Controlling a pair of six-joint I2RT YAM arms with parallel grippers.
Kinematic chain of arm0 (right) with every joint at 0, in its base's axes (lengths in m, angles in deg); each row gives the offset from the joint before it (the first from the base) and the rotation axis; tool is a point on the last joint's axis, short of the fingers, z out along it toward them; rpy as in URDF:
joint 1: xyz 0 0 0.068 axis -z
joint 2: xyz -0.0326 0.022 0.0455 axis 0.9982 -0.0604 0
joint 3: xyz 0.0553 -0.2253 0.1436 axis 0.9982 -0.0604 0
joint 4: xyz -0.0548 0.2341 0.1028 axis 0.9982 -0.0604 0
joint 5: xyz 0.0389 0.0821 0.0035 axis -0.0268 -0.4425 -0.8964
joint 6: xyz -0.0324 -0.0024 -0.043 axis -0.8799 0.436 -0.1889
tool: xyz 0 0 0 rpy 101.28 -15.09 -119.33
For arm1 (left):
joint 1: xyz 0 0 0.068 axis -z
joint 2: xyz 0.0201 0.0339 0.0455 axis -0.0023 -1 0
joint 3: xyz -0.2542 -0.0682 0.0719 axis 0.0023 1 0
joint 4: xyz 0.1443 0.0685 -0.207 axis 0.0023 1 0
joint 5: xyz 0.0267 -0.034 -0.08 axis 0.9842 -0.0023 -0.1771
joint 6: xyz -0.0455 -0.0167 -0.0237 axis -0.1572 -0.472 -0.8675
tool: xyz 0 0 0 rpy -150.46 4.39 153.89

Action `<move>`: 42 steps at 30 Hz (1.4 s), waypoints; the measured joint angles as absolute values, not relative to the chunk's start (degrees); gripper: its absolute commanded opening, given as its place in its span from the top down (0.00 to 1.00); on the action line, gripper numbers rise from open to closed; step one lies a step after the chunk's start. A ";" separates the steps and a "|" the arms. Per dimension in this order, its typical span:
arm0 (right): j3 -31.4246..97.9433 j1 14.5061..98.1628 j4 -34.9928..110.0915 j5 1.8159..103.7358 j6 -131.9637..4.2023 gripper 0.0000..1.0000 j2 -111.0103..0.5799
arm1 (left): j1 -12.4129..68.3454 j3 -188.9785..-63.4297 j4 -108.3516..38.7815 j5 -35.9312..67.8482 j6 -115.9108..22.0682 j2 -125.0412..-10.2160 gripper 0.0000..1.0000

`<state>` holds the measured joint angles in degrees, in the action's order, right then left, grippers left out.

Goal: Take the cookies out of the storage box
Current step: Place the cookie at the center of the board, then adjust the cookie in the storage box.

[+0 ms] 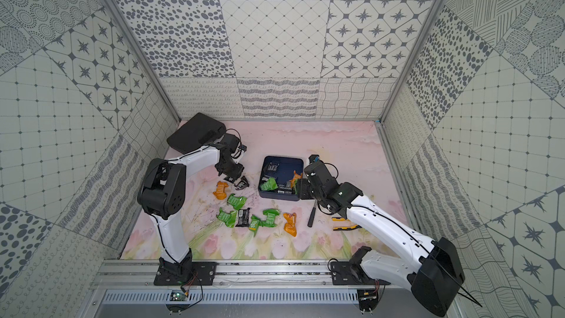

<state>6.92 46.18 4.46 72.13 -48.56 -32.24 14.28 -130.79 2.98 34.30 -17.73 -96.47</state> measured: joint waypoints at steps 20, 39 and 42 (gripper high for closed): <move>22.96 46.00 1.75 66.82 -76.21 0.38 -52.39 | 14.28 -102.53 -17.15 26.95 -40.20 -55.27 0.31; 34.07 45.98 -5.27 64.09 -93.87 0.47 -73.70 | 14.02 -86.40 -18.96 32.22 -55.24 -33.15 0.30; 34.90 45.78 -5.73 64.09 -94.37 0.48 -75.21 | 14.02 -86.27 -18.86 32.90 -55.81 -32.75 0.30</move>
<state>34.90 45.78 -5.73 64.09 -94.37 -75.21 14.02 -86.27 -18.86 32.90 -55.81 -32.75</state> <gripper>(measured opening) 0.527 0.698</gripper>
